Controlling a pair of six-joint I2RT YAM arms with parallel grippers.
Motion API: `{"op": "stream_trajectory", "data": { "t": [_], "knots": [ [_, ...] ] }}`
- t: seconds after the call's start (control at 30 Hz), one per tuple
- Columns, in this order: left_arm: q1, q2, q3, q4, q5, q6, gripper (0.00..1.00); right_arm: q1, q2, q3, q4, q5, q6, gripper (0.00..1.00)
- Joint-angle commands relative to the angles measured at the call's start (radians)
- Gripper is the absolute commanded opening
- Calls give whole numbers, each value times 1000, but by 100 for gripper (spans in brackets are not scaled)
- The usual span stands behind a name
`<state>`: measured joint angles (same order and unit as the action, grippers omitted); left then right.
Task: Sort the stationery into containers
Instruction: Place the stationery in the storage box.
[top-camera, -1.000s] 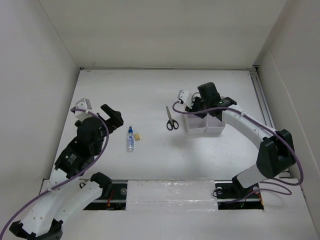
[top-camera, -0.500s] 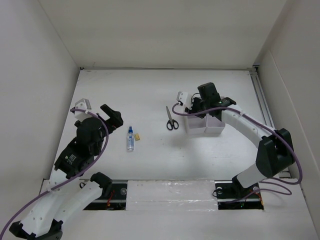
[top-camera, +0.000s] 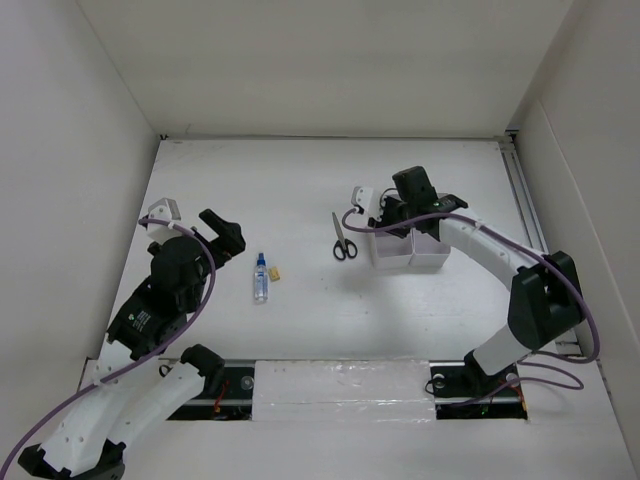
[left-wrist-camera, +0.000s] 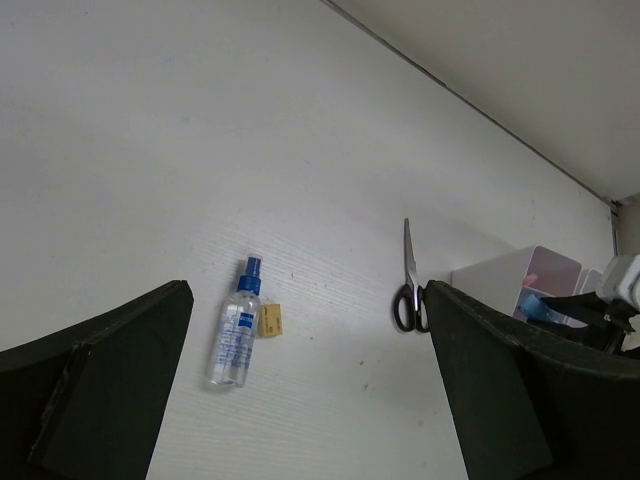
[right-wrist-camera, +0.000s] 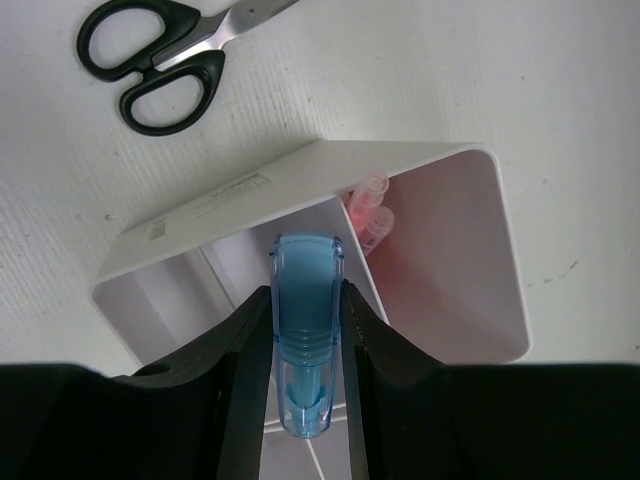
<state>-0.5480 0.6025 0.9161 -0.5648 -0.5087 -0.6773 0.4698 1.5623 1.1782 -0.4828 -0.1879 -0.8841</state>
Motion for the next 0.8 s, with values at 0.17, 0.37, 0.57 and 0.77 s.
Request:
{"op": "stream_trajectory", "data": {
  "t": [0.17, 0.37, 0.57, 0.77],
  "knots": [
    [-1, -15, -5, 34, -11, 12, 100, -7, 2, -12, 75, -27, -13, 0],
    [-1, -15, -14, 34, -11, 12, 100, -7, 12, -22, 75, -18, -13, 0],
    [-1, -24, -14, 34, -11, 12, 100, -16, 31, 9, 44, -38, -4, 9],
    [-1, -24, -14, 34, -11, 12, 100, -16, 22, 9, 35, -38, 7, 40]
  ]
}}
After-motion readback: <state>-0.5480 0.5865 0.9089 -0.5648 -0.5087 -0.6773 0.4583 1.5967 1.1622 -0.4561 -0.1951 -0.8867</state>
